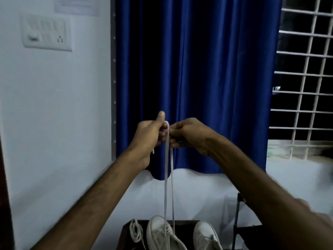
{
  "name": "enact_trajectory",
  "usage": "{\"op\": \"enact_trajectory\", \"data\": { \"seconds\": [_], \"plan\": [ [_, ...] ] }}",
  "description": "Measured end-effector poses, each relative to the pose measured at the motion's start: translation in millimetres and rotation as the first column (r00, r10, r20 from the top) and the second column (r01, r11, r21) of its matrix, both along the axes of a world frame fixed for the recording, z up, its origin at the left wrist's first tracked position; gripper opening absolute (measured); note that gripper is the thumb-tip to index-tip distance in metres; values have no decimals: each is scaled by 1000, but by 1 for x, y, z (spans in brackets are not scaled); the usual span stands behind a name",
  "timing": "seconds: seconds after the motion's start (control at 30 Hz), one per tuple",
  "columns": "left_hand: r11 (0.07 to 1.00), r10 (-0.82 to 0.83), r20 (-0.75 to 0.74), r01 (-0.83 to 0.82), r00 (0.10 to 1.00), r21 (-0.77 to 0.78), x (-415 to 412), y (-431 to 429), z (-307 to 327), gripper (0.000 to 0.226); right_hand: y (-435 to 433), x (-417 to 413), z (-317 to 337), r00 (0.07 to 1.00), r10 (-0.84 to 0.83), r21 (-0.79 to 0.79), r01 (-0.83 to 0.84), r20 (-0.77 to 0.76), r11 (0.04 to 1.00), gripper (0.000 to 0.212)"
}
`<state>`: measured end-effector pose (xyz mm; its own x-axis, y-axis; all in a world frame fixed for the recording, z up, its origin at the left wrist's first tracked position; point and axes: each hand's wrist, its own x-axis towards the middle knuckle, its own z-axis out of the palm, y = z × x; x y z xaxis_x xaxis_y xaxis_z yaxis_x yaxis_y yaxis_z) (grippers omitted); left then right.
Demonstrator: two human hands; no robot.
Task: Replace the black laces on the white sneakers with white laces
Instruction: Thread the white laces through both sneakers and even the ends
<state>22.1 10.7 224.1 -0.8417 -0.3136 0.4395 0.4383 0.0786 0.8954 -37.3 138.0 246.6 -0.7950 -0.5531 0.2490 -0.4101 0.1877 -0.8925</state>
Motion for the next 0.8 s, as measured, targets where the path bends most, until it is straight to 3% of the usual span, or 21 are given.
{"op": "enact_trajectory", "data": {
  "seconds": [0.17,0.3,0.4,0.5,0.7,0.8],
  "plan": [
    [985,-128,47,122,991,126,-4,-3,4,19,21,-11,-2,994,108,-2,-108,-2,994,25],
    [996,-93,-12,93,996,-11,-7,-9,3,15,29,-11,3,996,24,37,-20,-85,999,24],
    [997,-31,-109,23,994,-73,-12,-9,6,17,32,-12,12,953,-84,100,117,-292,988,26],
    [1000,18,-165,-20,986,-8,-18,-6,15,12,33,-23,14,783,-233,61,326,-577,943,20],
    [1000,5,-215,-2,977,14,-23,-4,33,41,31,-30,7,890,-265,-224,191,-371,956,14],
    [999,-4,-117,-1,993,-49,-25,-3,26,32,30,-32,6,914,-279,-330,177,-294,927,9]
  ]
}}
